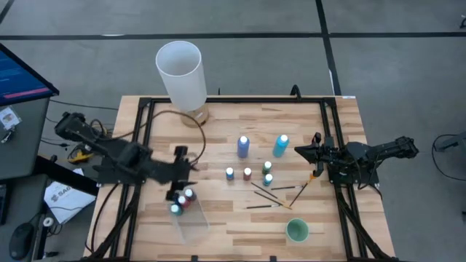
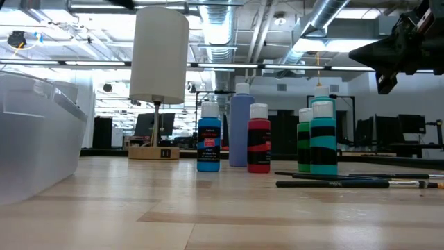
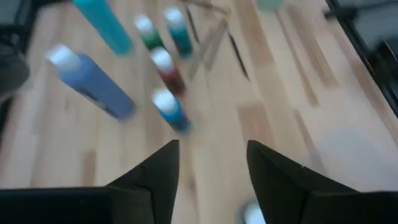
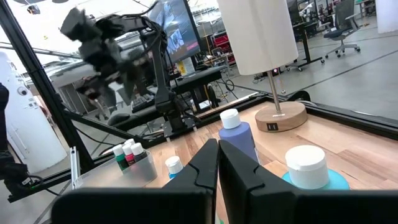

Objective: Pick & Place Paint Supplies
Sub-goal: Put the blue paint bottle into the transparent bin

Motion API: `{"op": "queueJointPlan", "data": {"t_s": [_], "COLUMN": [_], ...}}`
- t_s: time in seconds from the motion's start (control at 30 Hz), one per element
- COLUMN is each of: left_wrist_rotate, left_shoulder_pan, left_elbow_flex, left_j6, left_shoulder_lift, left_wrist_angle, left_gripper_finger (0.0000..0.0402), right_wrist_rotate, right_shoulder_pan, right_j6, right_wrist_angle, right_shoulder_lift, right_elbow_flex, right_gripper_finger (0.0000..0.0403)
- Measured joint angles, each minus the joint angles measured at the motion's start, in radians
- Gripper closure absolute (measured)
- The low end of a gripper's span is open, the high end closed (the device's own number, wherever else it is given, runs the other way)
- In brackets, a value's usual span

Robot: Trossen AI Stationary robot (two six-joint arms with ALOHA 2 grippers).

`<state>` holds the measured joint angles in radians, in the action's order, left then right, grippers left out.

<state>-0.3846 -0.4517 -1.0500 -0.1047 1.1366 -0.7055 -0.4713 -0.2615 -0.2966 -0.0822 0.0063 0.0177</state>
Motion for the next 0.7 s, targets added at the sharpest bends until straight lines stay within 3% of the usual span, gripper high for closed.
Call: {"op": "queueJointPlan", "data": {"t_s": [0.33, 0.7], "left_wrist_rotate": [0.164, 0.269], "left_shoulder_pan": [0.301, 0.36], "left_elbow_flex": [-0.017, -0.118], "left_j6": [0.185, 0.31], "left_shoulder_lift": [0.138, 0.367], "left_wrist_angle": [0.134, 0.223], "left_gripper_finger": [0.0161, 0.0147], "right_wrist_rotate": [0.0, 0.0], "right_shoulder_pan": [0.0, 0.0], "right_j6": [0.0, 0.0], "right_wrist_angle": [0.0, 0.0], "right_shoulder_lift": [0.0, 0.0], "right_elbow_flex": [0.0, 0.0], "right_gripper_finger": [0.0394, 0.0394]}}
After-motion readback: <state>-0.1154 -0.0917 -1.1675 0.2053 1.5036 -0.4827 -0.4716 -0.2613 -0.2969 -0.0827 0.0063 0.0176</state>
